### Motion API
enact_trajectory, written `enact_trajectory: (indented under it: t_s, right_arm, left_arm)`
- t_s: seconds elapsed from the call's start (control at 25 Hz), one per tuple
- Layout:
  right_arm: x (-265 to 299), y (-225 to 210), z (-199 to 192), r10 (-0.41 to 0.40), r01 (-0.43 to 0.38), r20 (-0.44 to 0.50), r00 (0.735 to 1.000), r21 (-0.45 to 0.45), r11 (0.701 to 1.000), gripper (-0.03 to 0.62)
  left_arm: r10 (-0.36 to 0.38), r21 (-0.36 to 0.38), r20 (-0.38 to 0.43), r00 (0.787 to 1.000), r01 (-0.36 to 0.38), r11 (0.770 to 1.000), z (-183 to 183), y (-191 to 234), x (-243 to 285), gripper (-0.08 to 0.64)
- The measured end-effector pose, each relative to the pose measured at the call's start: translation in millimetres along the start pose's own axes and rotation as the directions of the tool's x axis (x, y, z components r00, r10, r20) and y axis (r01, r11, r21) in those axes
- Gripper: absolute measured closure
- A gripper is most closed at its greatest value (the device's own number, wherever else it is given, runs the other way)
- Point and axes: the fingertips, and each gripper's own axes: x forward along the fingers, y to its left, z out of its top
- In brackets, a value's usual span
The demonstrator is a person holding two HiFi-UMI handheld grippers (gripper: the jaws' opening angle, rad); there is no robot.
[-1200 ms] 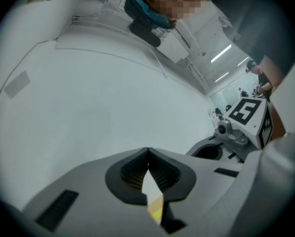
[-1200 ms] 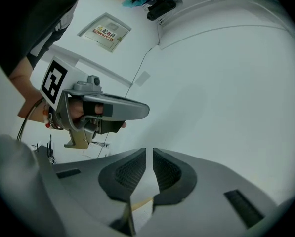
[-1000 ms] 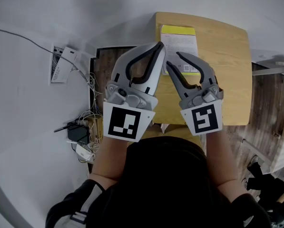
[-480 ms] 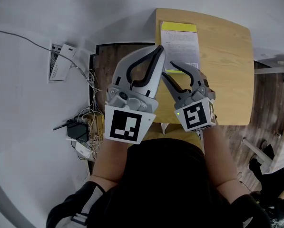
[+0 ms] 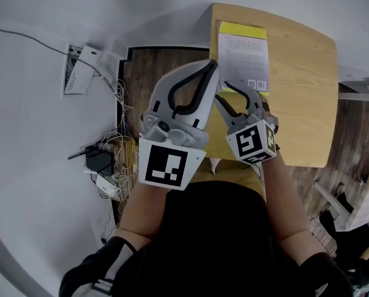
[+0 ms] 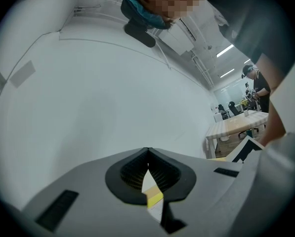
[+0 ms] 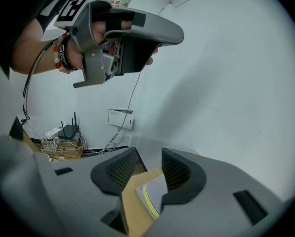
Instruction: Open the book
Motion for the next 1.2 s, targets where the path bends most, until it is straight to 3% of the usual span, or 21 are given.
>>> enact_trajectory:
  t_s: [0.36, 0.8, 1.2]
  right_arm:
    - [30.6, 13.6, -50.6, 0.021, -0.022, -0.137, 0.990, -0.005, 1.000, 0.419]
    - [55.9, 15.1, -93.8, 0.036, -0.017, -0.227, 0.973, 0.083, 0.996, 0.420]
    - [67.7, 11.1, -115.2, 0.028, -0.002, -0.281, 0.959, 0.093, 0.996, 0.439]
  left_arm:
    - [0.016, -0.015, -0.023, 1.000, -0.016, 1.000, -19.9, 5.2, -6.7, 0.549]
    - [-0.012, -0.032, -0.048, 0.999, 0.010, 0.999, -36.6, 1.2, -7.6, 0.549]
    - [-0.047, -0.038, -0.062, 0.997, 0.044, 0.998, -46.6, -5.1, -7.0, 0.549]
